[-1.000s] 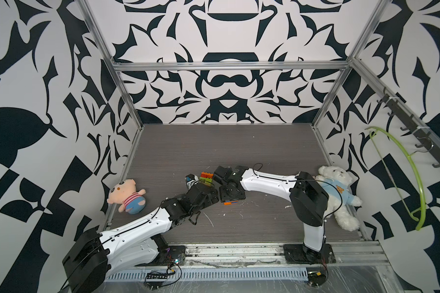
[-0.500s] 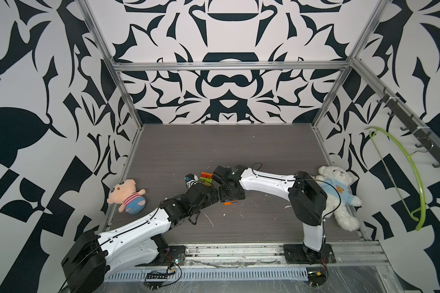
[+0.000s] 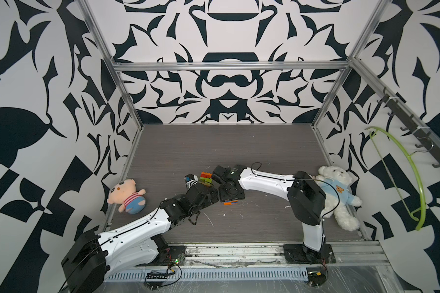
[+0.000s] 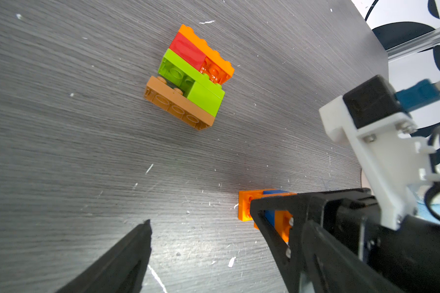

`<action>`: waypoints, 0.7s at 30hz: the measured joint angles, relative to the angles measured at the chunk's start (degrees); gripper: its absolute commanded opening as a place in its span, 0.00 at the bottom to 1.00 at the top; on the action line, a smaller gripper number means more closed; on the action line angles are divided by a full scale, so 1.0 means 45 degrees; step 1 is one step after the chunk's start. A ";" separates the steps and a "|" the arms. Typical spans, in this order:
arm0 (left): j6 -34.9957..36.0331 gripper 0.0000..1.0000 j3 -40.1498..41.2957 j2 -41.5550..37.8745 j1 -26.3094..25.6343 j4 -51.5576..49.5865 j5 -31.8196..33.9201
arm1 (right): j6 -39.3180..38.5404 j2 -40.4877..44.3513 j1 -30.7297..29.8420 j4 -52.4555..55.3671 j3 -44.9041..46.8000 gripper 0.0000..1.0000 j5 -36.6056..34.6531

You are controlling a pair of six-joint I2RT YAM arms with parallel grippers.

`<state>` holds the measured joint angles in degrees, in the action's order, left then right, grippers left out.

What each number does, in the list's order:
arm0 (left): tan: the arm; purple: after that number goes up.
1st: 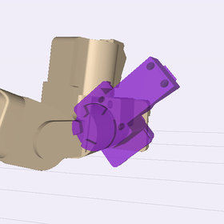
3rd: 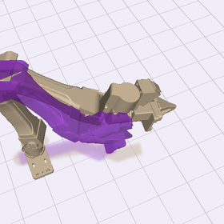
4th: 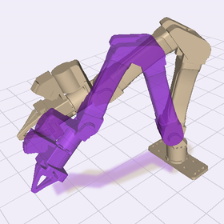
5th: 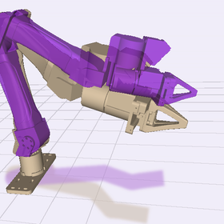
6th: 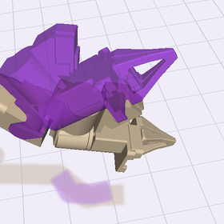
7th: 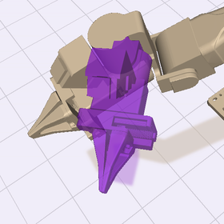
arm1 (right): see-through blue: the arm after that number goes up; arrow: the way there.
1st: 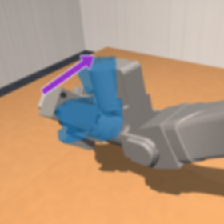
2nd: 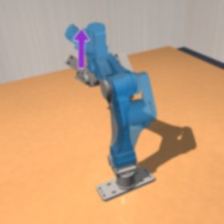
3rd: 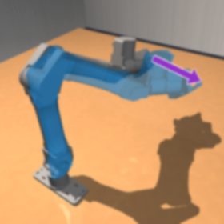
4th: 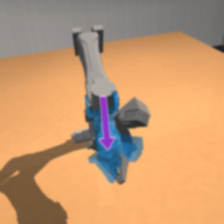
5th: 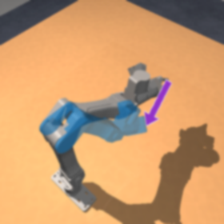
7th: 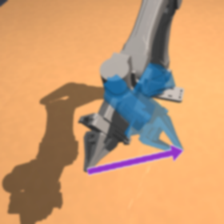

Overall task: Assemble the number 5 with lego
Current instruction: Adjust the lego brick at the center of the board.

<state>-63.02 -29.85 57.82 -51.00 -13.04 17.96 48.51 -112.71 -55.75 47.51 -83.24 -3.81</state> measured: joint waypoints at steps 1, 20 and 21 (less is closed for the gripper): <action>0.0000 0.99 0.0000 0.0000 0.0000 0.0000 0.0000 | 0.0000 0.0000 0.0000 0.0000 0.0000 0.65 0.0000; 0.0097 0.99 0.0000 -0.0714 0.0010 -0.0384 0.0243 | -0.0942 0.2919 0.0029 -0.1083 0.1520 0.99 -0.0185; 0.0131 0.99 0.0000 -0.0699 0.0010 -0.0384 0.0228 | -0.1156 0.3585 0.0058 -0.1355 0.1948 0.98 -0.0272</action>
<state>-62.43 -29.85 54.68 -50.96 -14.76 18.98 43.31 -96.57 -55.48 41.41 -74.48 -5.04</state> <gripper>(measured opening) 0.992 0.983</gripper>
